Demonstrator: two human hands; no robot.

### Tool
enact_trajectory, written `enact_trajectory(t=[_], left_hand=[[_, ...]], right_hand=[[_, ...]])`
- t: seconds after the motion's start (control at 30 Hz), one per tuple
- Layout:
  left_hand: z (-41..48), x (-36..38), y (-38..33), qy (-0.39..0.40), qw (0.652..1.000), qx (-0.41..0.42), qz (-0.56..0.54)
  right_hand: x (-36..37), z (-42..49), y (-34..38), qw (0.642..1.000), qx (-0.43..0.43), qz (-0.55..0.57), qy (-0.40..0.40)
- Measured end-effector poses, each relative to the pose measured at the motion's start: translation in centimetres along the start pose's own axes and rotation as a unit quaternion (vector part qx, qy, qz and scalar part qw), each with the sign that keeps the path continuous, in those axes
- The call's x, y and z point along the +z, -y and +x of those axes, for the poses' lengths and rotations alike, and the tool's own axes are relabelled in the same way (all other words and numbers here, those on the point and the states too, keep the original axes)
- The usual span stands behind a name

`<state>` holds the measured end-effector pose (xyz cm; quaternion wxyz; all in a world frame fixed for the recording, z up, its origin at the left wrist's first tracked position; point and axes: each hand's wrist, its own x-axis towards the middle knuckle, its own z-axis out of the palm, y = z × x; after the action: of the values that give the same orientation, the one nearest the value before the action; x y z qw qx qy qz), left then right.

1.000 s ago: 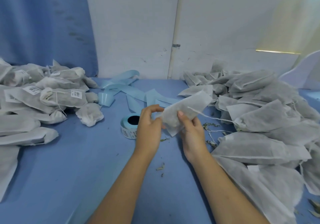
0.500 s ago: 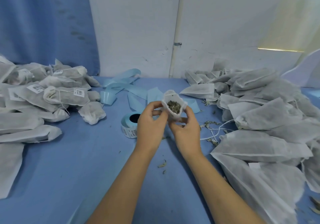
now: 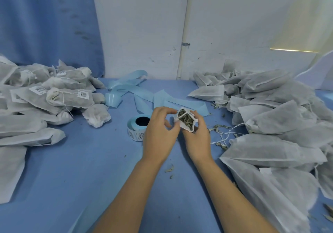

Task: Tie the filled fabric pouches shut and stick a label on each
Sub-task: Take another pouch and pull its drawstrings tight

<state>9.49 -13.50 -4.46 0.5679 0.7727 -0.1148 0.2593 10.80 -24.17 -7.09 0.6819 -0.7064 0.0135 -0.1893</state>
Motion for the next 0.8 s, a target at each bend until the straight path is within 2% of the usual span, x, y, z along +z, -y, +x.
enact_trajectory(t=[0.17, 0.37, 0.5, 0.67, 0.8], left_hand=[[0.6, -0.2, 0.3, -0.099, 0.986, -0.11, -0.077], [1.6, -1.9, 0.1, -0.211, 0.959, -0.158, -0.107], [1.7, -2.3, 0.2, -0.186, 0.966, -0.162, -0.079], [1.1, -1.3, -0.9, -0.13, 0.985, -0.092, -0.065], [0.5, 0.3, -1.4, -0.047, 0.989, -0.116, -0.076]], right_hand=[[-0.3, -0.1, 0.2, 0.998, -0.013, -0.062, -0.01], [-0.6, 0.0, -0.2, 0.996, 0.014, -0.075, -0.048], [-0.6, 0.1, -0.5, 0.995, 0.008, -0.088, -0.045], [-0.4, 0.1, -0.5, 0.993, 0.006, -0.103, -0.052], [-0.1, -0.1, 0.1, 0.993, 0.007, -0.109, -0.038]])
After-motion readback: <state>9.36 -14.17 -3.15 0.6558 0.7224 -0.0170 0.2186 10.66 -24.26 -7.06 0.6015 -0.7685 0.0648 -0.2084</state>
